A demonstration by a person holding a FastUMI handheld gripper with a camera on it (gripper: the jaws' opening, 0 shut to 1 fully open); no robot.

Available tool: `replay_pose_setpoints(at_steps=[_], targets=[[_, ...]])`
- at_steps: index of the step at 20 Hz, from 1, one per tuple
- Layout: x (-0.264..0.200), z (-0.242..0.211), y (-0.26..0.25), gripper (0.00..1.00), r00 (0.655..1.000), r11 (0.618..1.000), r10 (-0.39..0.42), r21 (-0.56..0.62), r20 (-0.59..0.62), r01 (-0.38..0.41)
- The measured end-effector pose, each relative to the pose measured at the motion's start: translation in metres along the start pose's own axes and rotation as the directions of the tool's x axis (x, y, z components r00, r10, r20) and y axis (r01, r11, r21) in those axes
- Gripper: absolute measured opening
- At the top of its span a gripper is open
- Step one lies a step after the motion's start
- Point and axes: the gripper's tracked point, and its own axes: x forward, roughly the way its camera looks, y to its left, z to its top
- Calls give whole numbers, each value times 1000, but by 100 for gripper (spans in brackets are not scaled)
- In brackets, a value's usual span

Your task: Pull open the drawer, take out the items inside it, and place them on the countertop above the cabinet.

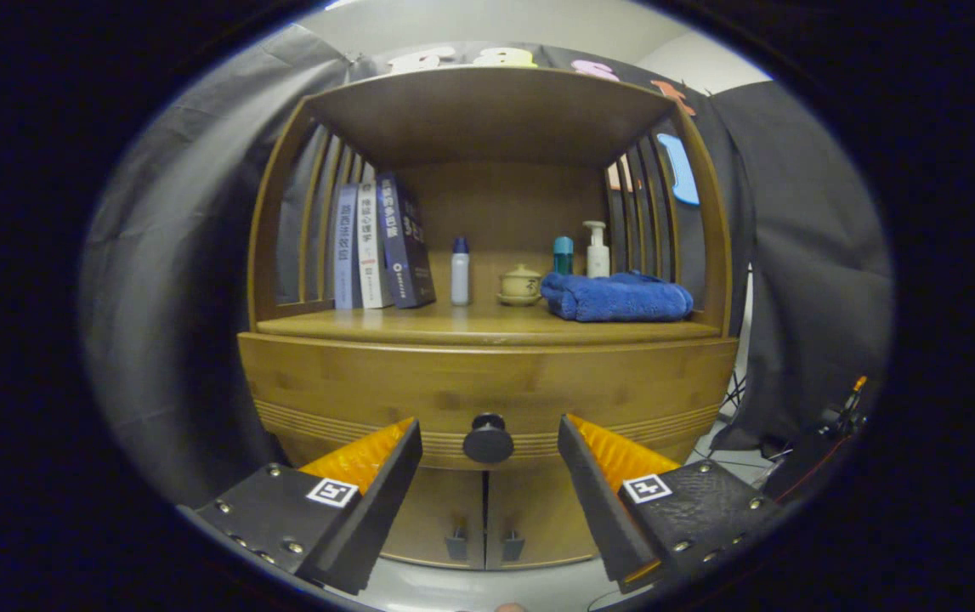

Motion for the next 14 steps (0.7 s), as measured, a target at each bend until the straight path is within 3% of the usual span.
replay_pose_setpoints(at_steps=[5,12,14], targets=[[37,-23,13,98,995,999,48,-9,-82,-49],[55,-46,13,44,987,993,71,104,-144,-56],[55,-44,11,44,987,992,83,106,-136,-69]])
